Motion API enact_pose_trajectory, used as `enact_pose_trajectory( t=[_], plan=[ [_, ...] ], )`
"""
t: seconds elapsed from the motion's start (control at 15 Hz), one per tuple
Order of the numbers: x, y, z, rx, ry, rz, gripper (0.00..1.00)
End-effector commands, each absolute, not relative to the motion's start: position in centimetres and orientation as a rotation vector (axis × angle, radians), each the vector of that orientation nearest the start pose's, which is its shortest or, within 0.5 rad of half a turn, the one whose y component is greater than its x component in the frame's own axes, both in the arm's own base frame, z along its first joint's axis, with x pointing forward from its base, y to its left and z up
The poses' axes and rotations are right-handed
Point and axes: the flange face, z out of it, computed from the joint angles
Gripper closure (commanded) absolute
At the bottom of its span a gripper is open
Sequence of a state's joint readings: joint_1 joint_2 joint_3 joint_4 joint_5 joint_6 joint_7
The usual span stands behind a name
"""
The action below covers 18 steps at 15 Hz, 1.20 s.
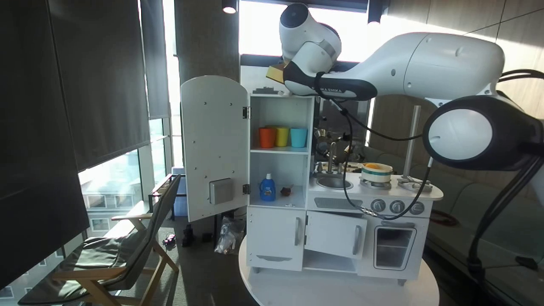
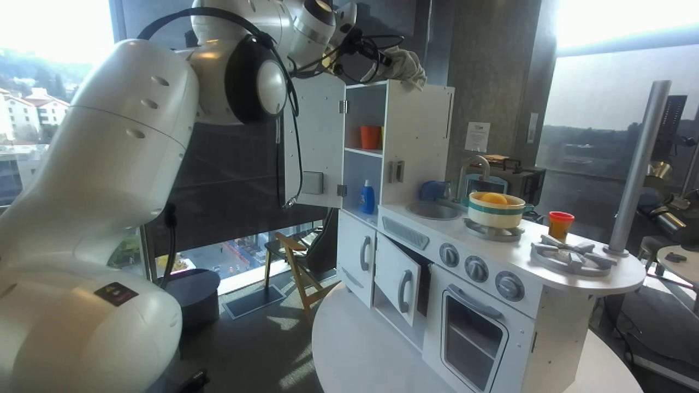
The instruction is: Use the white towel to wipe the counter
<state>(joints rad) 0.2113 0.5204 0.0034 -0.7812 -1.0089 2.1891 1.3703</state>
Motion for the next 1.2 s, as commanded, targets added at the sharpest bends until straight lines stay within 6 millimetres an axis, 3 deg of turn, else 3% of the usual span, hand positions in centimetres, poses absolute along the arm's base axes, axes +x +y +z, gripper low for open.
enact_pose_trajectory(
  t=[0.0, 0.33, 0.53, 0.8, 1.13],
  plan=[
    [68.7, 12.8, 77.5, -2.341, 1.233, -2.059, 0.97],
    [64.1, 14.1, 79.6, -2.426, 1.368, -2.115, 0.93],
    [60.5, 14.9, 79.6, -2.57, 1.444, -2.008, 0.93],
    [56.6, 15.1, 77.5, -2.726, 1.553, -1.843, 0.93],
    [53.8, 14.1, 71.2, -2.881, 1.623, -1.588, 0.93]
  ],
)
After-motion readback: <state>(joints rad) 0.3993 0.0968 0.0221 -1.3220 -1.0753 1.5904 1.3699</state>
